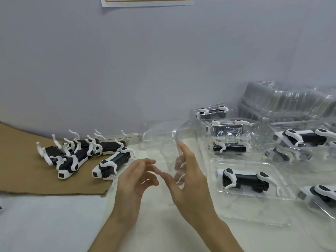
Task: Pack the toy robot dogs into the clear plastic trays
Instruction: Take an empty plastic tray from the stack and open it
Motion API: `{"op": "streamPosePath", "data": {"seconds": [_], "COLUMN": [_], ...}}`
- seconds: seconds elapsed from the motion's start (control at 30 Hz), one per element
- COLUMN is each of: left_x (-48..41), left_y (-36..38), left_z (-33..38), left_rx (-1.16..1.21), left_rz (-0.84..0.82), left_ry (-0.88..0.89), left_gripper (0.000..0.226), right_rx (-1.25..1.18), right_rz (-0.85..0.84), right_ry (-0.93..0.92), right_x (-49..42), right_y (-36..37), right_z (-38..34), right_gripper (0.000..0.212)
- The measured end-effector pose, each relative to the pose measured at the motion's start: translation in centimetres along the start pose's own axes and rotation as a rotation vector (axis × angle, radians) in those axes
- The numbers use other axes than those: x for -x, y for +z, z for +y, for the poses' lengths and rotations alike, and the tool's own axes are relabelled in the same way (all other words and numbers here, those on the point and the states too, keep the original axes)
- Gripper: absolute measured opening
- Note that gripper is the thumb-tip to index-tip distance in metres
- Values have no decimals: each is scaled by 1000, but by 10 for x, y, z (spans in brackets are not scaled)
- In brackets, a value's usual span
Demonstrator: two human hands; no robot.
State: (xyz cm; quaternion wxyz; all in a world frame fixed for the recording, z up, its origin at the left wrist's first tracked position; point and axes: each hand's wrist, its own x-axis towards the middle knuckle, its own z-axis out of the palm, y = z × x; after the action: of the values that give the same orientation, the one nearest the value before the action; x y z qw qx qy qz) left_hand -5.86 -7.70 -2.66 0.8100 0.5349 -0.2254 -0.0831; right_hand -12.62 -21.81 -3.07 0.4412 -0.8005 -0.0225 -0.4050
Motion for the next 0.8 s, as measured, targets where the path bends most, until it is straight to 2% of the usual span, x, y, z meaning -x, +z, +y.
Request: {"op": "streamPosePath", "data": {"seconds": [0.1,0.27,0.43,0.57,0.7,0.8], "left_x": [12,20,22,19,18,14], "left_y": [3,-4,-14,-14,-18,-29], "left_z": [12,8,6,4,9,9], "left_rx": [-109,-240,-176,-121,-108,-81], "left_rz": [-67,5,64,61,29,95], "left_ry": [29,2,-76,-59,-48,-86], "left_gripper": [27,15,32,62,46,25], "right_rx": [-31,-83,-116,-105,-151,-224], "right_rz": [-69,-222,-196,-151,-78,43], "right_ry": [15,30,92,93,112,172], "right_x": [0,5,6,2,-7,-14], "right_y": [0,4,5,0,-11,-20], "right_z": [-1,-6,-9,-11,-13,-9], "right_gripper": [77,72,40,27,23,19]}}
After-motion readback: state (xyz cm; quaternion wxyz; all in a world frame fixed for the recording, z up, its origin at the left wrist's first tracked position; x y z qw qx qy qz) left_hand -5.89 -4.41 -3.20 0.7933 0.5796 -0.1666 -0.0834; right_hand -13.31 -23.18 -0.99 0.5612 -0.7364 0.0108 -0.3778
